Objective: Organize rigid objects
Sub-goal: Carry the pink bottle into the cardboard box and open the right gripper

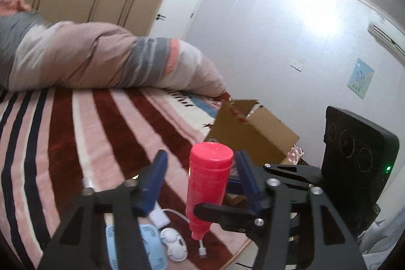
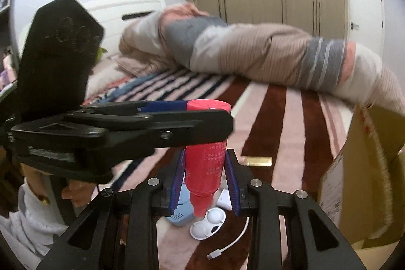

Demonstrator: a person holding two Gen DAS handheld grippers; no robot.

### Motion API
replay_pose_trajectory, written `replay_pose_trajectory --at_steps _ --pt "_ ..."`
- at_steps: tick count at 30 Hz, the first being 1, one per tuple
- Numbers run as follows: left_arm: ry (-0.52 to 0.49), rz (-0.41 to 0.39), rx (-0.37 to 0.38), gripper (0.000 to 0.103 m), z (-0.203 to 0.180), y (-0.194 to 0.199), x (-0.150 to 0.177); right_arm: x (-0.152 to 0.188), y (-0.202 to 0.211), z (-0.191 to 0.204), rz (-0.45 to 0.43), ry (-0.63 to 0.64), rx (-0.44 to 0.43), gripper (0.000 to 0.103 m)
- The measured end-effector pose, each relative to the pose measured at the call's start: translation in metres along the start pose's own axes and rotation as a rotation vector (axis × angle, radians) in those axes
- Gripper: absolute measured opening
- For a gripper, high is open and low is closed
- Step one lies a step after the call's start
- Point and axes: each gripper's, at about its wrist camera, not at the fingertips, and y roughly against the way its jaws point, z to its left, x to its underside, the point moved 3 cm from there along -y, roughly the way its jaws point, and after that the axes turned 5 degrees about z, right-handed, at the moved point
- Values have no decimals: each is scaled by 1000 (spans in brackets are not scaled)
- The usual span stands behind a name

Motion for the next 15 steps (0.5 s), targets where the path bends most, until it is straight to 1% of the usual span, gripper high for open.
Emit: replay_pose_trajectory --at_steps 1,3,5,8,12,15 --pt "-19 -1 3 32 -9 0 -4 -1 7 -2 -21 3 1 27" --pt "-52 -1 4 29 -26 -1 -12 -2 22 -4 -51 6 2 27" --pt "-94 -12 -19 28 -44 -2 -21 -5 39 -11 -88 9 11 27" --pt "-145 -29 -32 28 -70 -6 -36 -11 60 -22 -134 7 24 27" --pt "-211 -51 -18 28 -104 -17 -60 -18 95 -44 -200 2 60 27" --pt "-248 -57 -2 28 -123 -30 -74 -20 118 -63 -240 -10 101 27"
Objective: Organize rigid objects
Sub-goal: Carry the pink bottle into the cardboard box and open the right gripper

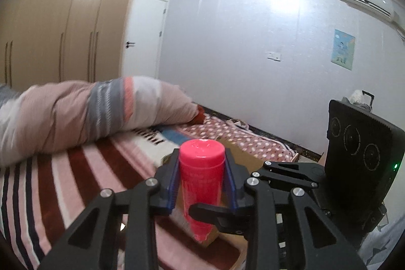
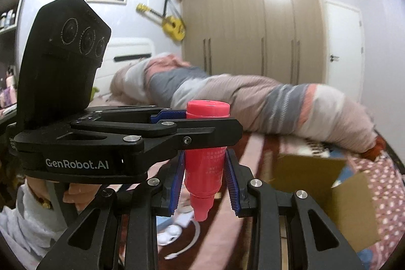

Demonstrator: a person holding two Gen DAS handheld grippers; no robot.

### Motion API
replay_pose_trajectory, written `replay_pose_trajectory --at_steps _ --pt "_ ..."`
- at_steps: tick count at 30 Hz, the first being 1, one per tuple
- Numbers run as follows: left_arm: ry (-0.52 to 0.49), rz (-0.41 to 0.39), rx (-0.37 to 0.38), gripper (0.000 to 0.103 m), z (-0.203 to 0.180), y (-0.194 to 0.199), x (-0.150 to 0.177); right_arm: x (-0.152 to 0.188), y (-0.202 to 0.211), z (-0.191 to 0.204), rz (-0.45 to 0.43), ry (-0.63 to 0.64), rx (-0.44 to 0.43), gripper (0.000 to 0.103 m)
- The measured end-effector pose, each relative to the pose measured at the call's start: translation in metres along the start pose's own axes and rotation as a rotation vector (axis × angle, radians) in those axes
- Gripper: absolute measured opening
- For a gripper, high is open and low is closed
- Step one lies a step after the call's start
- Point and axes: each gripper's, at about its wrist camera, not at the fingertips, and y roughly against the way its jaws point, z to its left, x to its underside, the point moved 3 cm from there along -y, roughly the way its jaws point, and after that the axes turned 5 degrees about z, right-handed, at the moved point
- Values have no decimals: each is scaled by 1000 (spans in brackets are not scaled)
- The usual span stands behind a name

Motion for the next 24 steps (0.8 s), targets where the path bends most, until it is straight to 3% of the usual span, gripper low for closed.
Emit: replay_pose_trajectory --at_steps 6,12,18,20,22,24 --pt "-40 43 62 28 -22 -44 -17 2 23 -43 -15 -35 93 27" --pt "-13 209 69 28 -21 -98 -2 31 5 -82 95 -104 118 27" --pt "48 366 43 29 -7 -138 26 62 -37 -105 247 -186 81 27" --pt "56 373 24 35 -8 -140 29 67 -44 -107 286 -195 78 28" --pt "71 352 27 50 -7 -137 28 72 -49 -110 318 -200 84 28" --pt "87 328 44 60 -6 -130 24 75 -52 -113 338 -209 95 28"
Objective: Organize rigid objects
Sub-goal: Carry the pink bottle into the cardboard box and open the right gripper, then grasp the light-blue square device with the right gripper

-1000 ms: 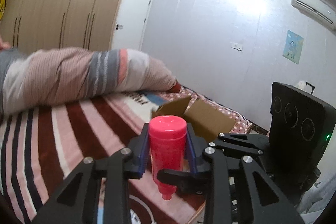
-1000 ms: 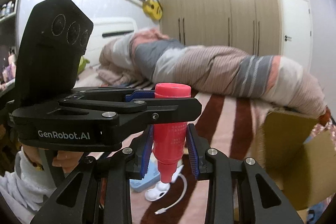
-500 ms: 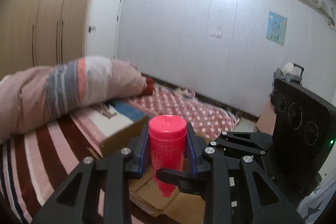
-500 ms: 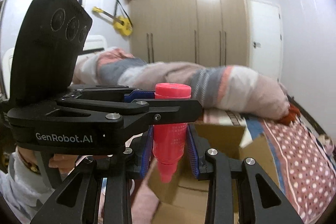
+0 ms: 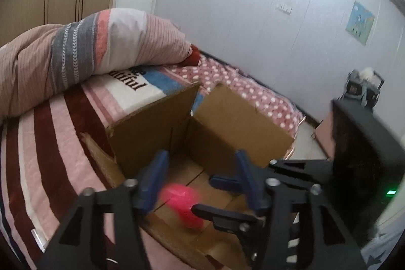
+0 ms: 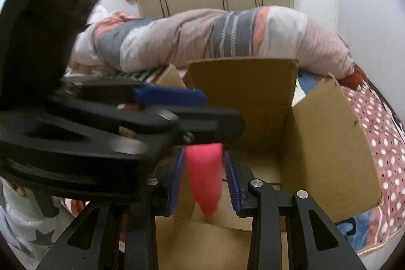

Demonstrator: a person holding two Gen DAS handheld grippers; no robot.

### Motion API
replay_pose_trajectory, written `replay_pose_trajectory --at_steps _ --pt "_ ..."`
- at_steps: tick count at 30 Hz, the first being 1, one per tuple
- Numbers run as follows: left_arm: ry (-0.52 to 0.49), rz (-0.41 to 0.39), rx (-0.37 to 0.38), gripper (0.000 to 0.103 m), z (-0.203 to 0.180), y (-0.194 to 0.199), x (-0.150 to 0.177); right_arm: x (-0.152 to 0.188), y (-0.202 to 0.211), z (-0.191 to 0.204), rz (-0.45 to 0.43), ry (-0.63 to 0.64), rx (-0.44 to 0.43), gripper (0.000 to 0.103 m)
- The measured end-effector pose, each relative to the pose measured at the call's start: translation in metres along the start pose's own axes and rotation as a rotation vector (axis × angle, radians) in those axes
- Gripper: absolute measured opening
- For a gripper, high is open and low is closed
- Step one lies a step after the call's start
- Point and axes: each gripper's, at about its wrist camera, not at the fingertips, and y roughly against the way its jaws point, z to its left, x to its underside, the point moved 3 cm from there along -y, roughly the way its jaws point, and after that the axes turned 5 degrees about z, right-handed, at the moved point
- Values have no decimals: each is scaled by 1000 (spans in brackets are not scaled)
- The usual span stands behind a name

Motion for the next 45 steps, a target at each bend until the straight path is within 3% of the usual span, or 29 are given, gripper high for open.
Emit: replay_pose_trajectory --at_steps 3,7,12,16,19,24,26,32,37,41,45 --pt "14 -52 1 60 7 17 -5 1 4 0 -3 -14 6 30" --pt "37 -145 -64 67 22 55 -4 0 23 14 -44 -11 -6 30" --pt "94 -225 -183 69 59 104 13 -7 56 50 -133 44 -62 32" --pt "161 -257 -349 70 100 138 43 -16 57 95 -156 136 -123 39" --pt "219 -268 -429 70 129 153 69 -10 49 132 -131 204 -178 40" --pt "302 -235 -585 71 178 170 124 1 0 186 -16 291 -266 55" --pt "342 -225 -636 75 197 174 144 8 -27 202 47 340 -284 59" --pt "432 -174 -615 76 236 170 199 39 -84 229 178 491 -281 85" --pt "460 -141 -534 76 248 153 223 55 -125 233 268 537 -294 86" --pt "462 -116 -487 76 250 141 229 61 -148 237 289 592 -279 98" --pt "468 -106 -431 76 253 132 231 62 -172 240 307 637 -275 99"
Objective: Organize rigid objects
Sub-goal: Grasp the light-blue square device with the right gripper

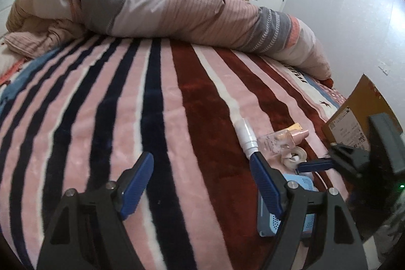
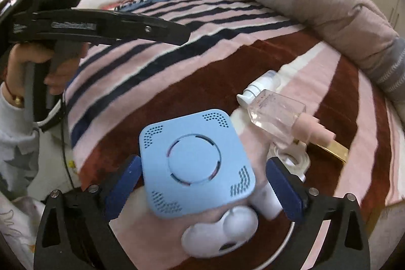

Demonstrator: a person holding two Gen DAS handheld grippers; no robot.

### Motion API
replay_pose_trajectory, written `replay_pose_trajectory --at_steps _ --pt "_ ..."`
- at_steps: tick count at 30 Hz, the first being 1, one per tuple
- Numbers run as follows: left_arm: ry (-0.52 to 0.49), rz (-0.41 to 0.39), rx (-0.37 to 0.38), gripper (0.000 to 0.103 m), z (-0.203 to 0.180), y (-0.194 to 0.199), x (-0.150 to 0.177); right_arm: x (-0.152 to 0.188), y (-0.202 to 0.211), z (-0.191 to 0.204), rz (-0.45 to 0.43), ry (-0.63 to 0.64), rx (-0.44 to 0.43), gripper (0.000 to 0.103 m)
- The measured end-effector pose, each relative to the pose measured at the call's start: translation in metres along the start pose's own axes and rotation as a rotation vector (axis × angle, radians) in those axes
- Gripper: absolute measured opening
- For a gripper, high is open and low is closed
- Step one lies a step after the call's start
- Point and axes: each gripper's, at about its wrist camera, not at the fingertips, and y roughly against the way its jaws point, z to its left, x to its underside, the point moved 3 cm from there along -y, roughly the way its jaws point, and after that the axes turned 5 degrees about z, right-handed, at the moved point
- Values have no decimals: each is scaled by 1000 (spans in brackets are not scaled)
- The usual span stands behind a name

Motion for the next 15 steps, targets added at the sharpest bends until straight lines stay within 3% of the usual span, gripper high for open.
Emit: replay_pose_trajectory --at_steps 2,3,5,11,15 --pt "-5 3 9 76 -1 -1 1 -3 -10 -1 27 10 -34 98" --pt "-11 6 12 76 -2 -2 1 -3 -13 -1 38 17 -40 85" --pt "-17 10 22 76 -4 -2 0 -5 -15 0 26 18 -40 81" --pt "-72 8 93 76 -26 5 -4 -13 10 4 -80 14 59 78" --pt "-94 -11 230 76 -49 20 -11 -19 43 8 -174 20 135 78"
